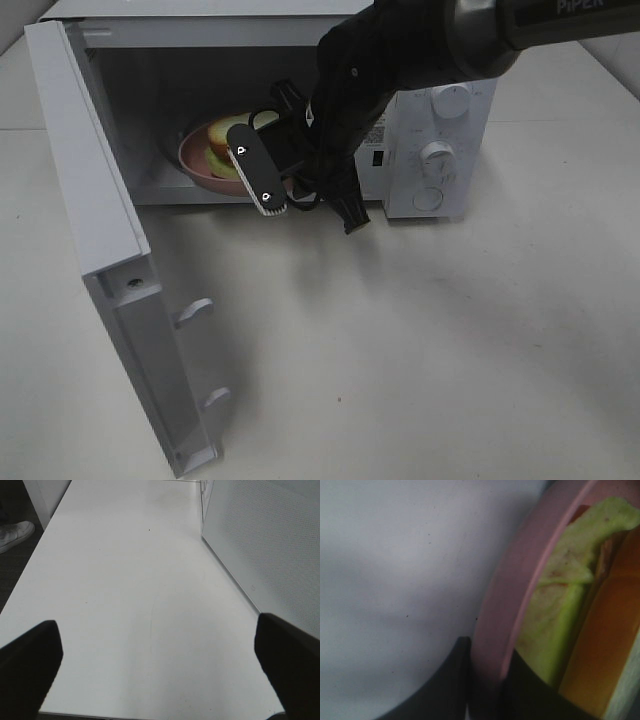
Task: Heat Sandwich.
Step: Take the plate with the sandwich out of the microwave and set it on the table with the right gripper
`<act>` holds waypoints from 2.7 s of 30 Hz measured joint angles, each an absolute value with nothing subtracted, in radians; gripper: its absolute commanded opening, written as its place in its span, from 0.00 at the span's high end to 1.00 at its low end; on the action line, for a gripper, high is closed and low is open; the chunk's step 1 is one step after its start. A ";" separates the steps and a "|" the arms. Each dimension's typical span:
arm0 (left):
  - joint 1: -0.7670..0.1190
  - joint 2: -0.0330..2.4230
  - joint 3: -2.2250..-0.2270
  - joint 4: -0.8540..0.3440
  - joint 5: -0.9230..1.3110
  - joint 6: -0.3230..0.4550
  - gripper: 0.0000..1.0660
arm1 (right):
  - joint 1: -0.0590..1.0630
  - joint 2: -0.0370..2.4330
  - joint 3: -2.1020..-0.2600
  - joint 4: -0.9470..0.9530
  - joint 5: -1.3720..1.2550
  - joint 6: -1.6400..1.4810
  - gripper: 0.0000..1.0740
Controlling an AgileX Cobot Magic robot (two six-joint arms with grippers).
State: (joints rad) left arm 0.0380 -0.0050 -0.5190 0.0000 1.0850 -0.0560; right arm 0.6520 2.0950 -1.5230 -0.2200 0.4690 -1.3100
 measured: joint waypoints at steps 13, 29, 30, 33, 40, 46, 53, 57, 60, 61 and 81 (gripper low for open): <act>0.038 -0.005 -0.519 0.000 1.085 -0.056 0.06 | 0.676 1.941 -1.347 -0.213 0.403 -1.348 1.00; 0.038 -0.005 -0.519 0.000 1.085 -0.056 0.06 | 0.678 1.708 -1.050 -0.216 0.255 -1.393 1.00; 0.038 -0.005 -0.519 0.000 1.085 -0.056 0.06 | 0.678 1.680 -1.011 -0.217 0.255 -1.395 1.00; 0.038 -0.005 -0.519 0.000 1.085 -0.056 0.06 | 0.678 1.618 -0.949 -0.218 0.255 -1.395 1.00; 0.038 -0.005 -0.519 0.000 1.085 -0.056 0.06 | 0.678 1.522 -0.860 -0.218 0.266 -1.395 1.00; 0.038 -0.005 -0.519 0.000 1.085 -0.056 0.06 | 0.678 1.406 -0.759 -0.218 0.291 -1.386 1.00; 0.038 -0.005 -0.519 0.000 1.085 -0.056 0.06 | 0.678 1.302 -0.681 -0.218 0.300 -1.376 1.00; 0.038 -0.005 -0.519 0.000 1.085 -0.056 0.06 | 0.678 1.234 -0.641 -0.218 0.320 -1.352 1.00; 0.038 -0.005 -0.519 0.000 1.085 -0.056 0.06 | 0.678 1.170 -0.612 -0.218 0.351 -1.350 1.00; 0.038 -0.005 -0.519 0.000 1.085 -0.056 0.06 | 0.678 1.170 -0.612 -0.218 0.351 -1.350 1.00; 0.038 -0.005 -0.519 0.000 1.085 -0.056 0.06 | 0.678 0.814 -0.461 -0.225 0.565 -1.298 1.00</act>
State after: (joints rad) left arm 0.0380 -0.0050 -0.5190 0.0000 1.0850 -0.0560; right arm 0.6780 0.8140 -0.4610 -0.2250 0.5650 -1.2980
